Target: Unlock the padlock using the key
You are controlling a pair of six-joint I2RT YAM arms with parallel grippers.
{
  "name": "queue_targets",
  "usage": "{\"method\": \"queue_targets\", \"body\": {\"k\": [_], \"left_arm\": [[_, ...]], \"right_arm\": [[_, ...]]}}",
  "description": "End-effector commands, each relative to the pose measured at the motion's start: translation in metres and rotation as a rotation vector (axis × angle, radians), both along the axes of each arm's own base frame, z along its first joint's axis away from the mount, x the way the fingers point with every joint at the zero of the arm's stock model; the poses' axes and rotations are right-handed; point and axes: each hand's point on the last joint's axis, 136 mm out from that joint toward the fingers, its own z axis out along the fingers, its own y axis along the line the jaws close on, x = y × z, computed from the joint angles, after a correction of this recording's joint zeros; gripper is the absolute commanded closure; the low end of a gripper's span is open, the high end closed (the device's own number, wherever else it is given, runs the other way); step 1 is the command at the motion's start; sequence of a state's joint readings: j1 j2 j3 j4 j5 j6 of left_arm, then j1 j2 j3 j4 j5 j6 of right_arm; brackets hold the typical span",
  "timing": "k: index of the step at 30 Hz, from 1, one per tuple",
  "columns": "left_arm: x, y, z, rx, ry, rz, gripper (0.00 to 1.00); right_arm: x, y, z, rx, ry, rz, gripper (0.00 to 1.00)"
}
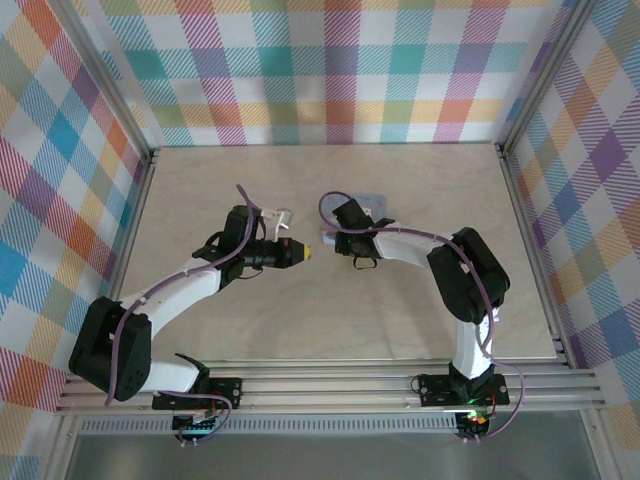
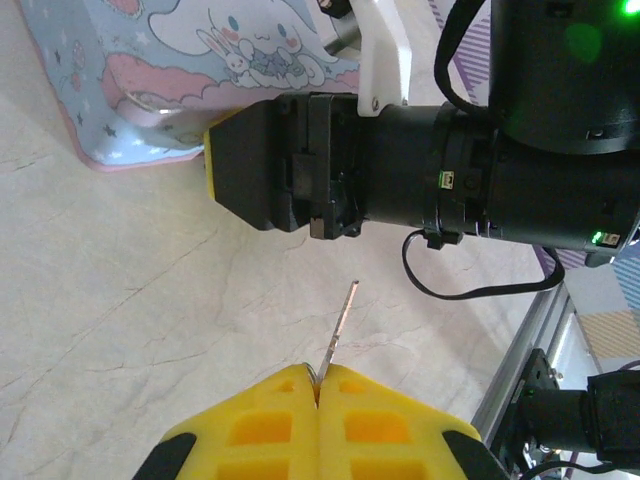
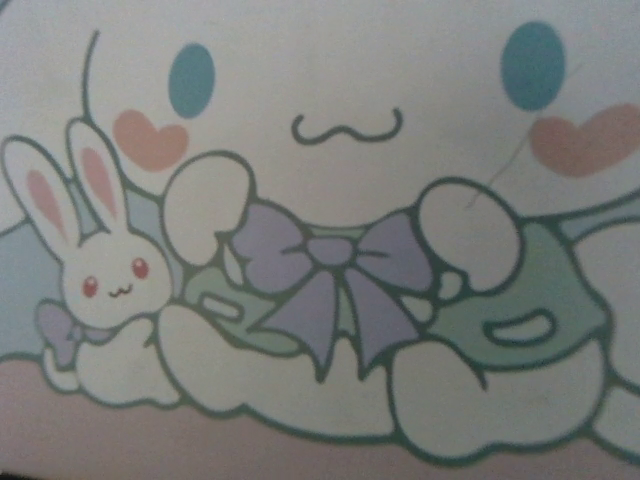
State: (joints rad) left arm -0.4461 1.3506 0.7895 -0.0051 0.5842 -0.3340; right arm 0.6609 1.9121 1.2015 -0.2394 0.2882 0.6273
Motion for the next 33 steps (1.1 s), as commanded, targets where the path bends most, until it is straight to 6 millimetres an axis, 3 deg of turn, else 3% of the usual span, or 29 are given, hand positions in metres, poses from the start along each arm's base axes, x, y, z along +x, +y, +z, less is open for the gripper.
{"method": "queue_targets", "body": {"k": [1, 10, 20, 33], "left_arm": [[-0.003, 0.007, -0.002, 0.003, 0.006, 0.017, 1.0], [-0.007, 0.013, -0.003, 0.019, -0.004, 0.021, 1.0], [-0.009, 0.014, -0.003, 0.023, -0.005, 0.017, 1.0], [-0.003, 0.016, 0.005, -0.012, -0.006, 0.078, 1.0]], "right_arm": [[0.009, 0.002, -0.005, -0.009, -0.034, -0.021, 0.58], [0.015, -0.001, -0.011, -0.031, -0.046, -0.047, 0.59], [0.019, 0.001, -0.005, -0.038, -0.057, -0.038, 0.74], [0.002, 0.006, 0.026, 0.01, -0.023, 0.039, 0.93]]}}
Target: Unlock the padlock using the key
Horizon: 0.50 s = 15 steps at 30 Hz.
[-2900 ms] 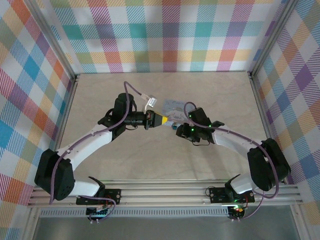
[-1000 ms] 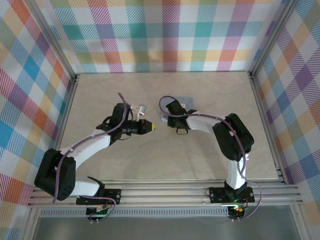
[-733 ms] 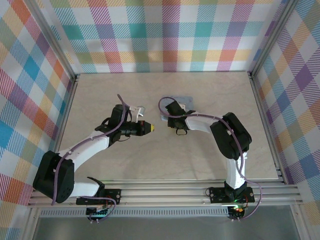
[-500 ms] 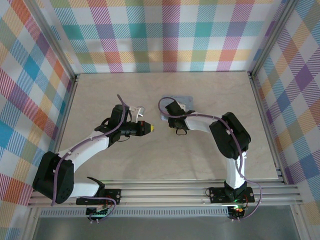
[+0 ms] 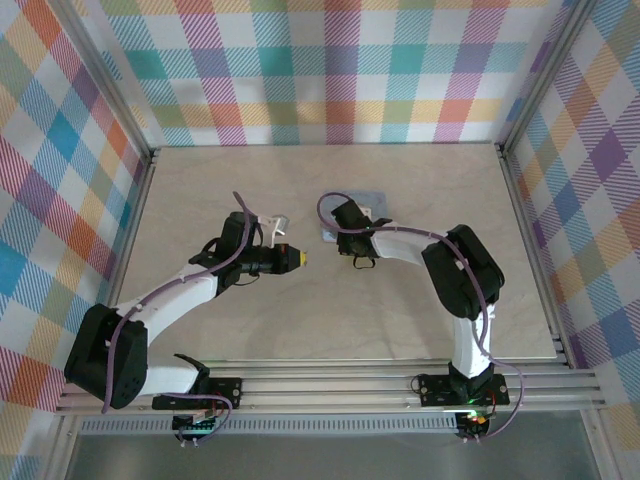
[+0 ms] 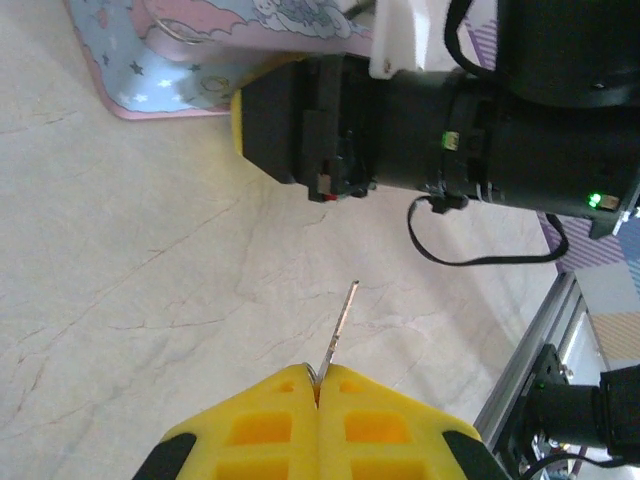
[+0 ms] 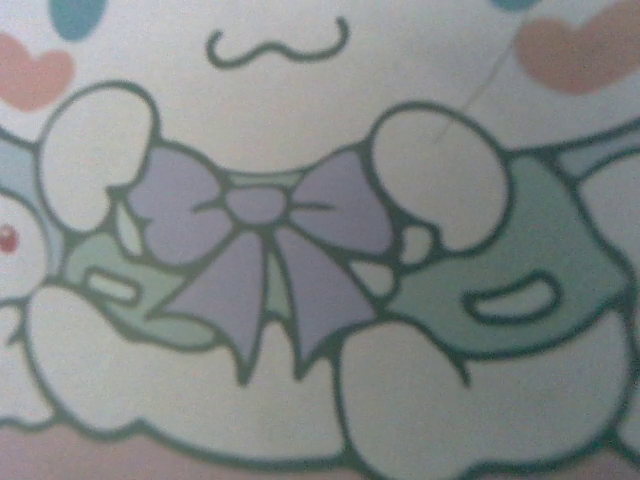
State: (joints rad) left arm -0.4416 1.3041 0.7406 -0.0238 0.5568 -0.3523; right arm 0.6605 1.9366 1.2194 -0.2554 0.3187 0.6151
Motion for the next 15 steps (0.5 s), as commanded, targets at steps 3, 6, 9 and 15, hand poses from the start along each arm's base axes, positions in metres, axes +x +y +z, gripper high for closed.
{"method": "queue_targets", "body": {"k": [3, 6, 9, 15], "left_arm": [[-0.001, 0.005, 0.015, -0.046, -0.052, 0.027, 1.0], [-0.009, 0.006, 0.004, -0.038, -0.047, -0.001, 1.0], [-0.013, 0.0, -0.004, -0.054, -0.022, -0.042, 1.0], [-0.011, -0.008, -0.001, -0.078, -0.04, -0.071, 1.0]], "right_arm": [[-0.01, 0.015, 0.041, 0.077, 0.015, 0.076, 0.96], [-0.018, 0.02, 0.053, 0.101, 0.057, 0.112, 0.99], [-0.025, 0.025, 0.064, 0.128, 0.081, 0.145, 1.0], [-0.036, 0.036, 0.071, 0.209, 0.159, 0.182, 1.0]]}}
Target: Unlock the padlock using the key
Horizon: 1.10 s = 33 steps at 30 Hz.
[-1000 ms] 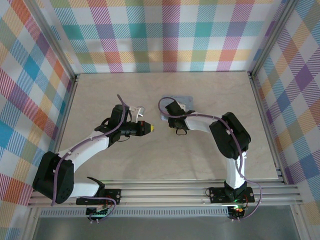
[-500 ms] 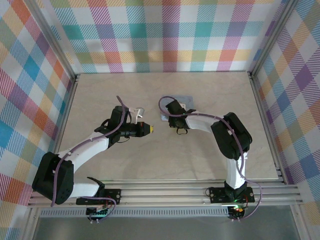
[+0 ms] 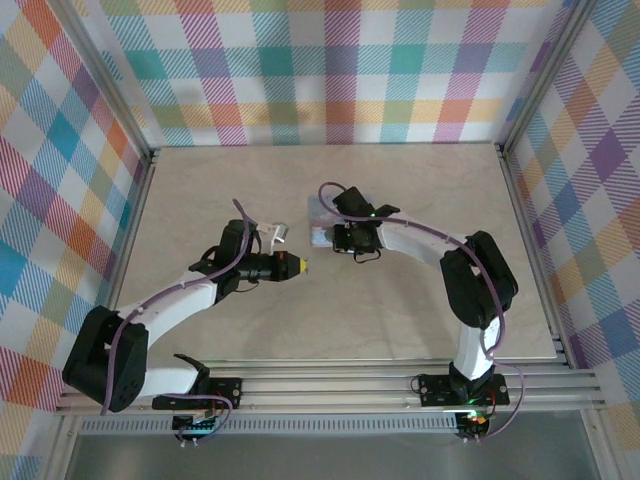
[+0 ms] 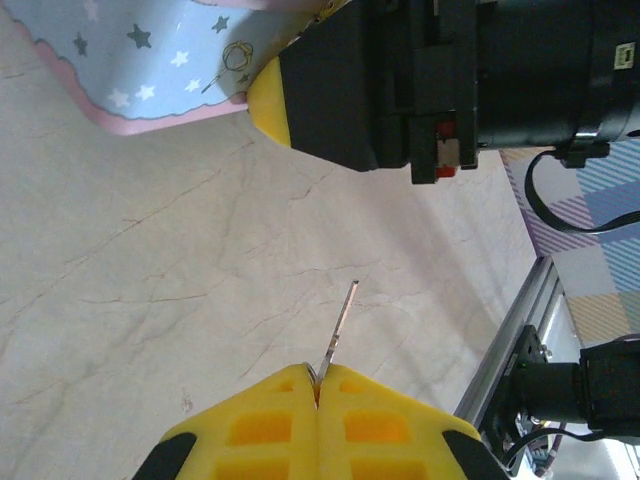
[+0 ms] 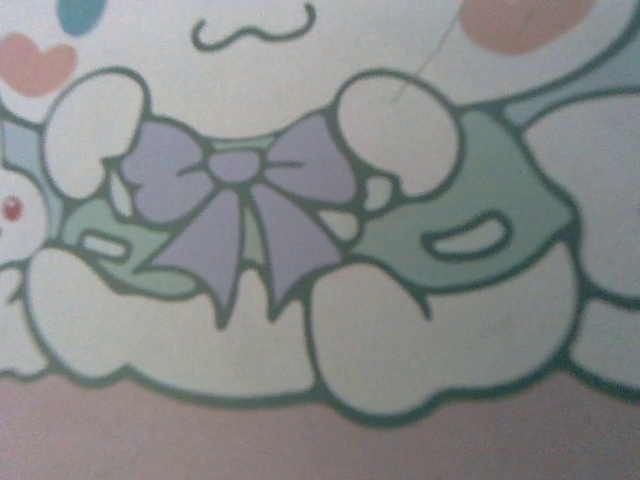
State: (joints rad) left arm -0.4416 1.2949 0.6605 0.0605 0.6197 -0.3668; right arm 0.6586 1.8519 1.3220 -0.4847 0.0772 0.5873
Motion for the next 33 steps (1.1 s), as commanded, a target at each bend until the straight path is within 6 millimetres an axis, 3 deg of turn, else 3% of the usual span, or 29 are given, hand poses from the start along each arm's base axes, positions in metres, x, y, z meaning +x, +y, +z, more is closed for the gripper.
{"method": "queue_targets", "body": {"k": [1, 16, 26, 33], "left_arm": [[0.003, -0.005, 0.009, -0.03, -0.062, -0.025, 1.0], [0.028, -0.017, -0.006, -0.063, -0.084, 0.007, 1.0], [0.04, -0.038, -0.016, -0.097, -0.127, -0.021, 1.0], [0.047, -0.049, -0.012, -0.078, -0.239, -0.035, 1.0]], "right_arm": [[-0.004, 0.012, 0.029, 0.093, 0.02, 0.046, 1.0], [-0.002, 0.019, 0.048, 0.279, 0.167, 0.075, 1.0], [0.002, 0.018, 0.059, 0.359, 0.215, 0.076, 1.0], [0.004, 0.012, 0.064, 0.377, 0.238, 0.069, 1.0]]}}
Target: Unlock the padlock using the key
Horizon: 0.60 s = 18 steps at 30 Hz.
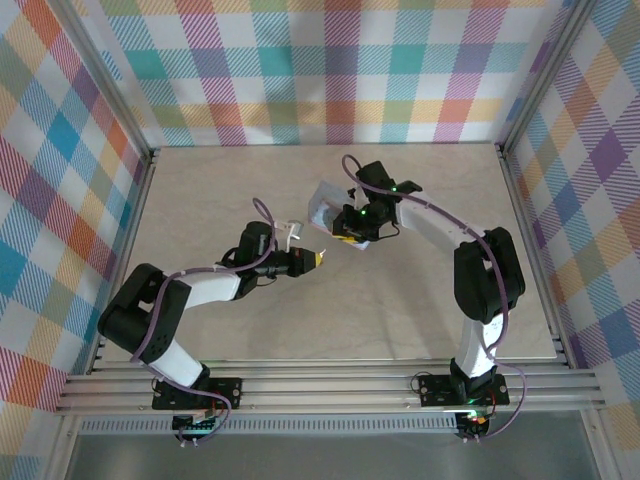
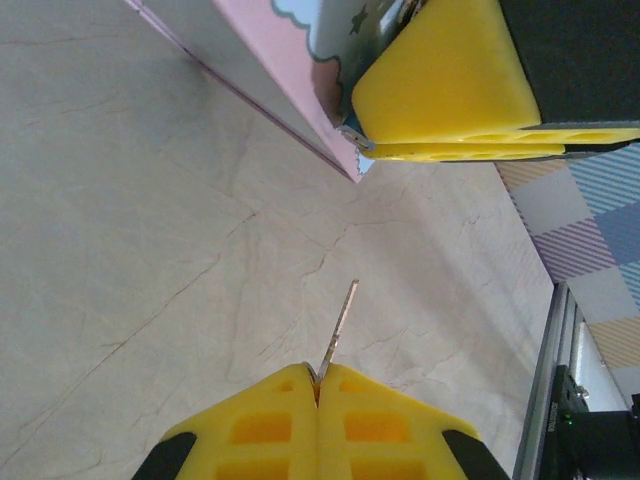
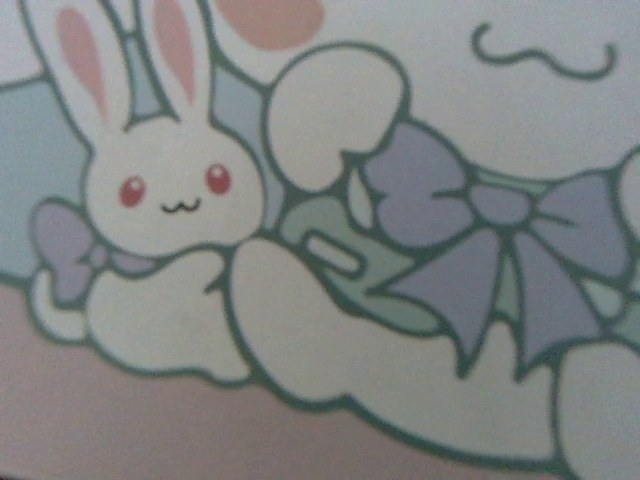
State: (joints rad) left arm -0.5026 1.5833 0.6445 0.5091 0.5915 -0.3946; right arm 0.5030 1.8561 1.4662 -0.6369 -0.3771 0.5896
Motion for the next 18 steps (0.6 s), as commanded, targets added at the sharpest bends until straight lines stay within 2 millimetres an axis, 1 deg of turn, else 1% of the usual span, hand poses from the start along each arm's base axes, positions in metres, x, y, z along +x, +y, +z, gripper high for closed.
{"method": "queue_targets", "body": {"k": [1, 6, 18], "left_arm": [[0.014, -0.011, 0.019, -0.021, -0.137, -0.009, 1.0], [0.021, -0.02, 0.02, -0.044, -0.159, -0.035, 1.0], [0.035, -0.027, 0.022, -0.076, -0.187, -0.028, 1.0]], "right_arm": [[0.003, 0.005, 0.014, 0.048, 0.007, 0.016, 1.0], [0.001, 0.007, 0.012, 0.074, 0.044, 0.028, 1.0], [-0.002, 0.007, 0.017, 0.117, 0.099, 0.043, 1.0]]}}
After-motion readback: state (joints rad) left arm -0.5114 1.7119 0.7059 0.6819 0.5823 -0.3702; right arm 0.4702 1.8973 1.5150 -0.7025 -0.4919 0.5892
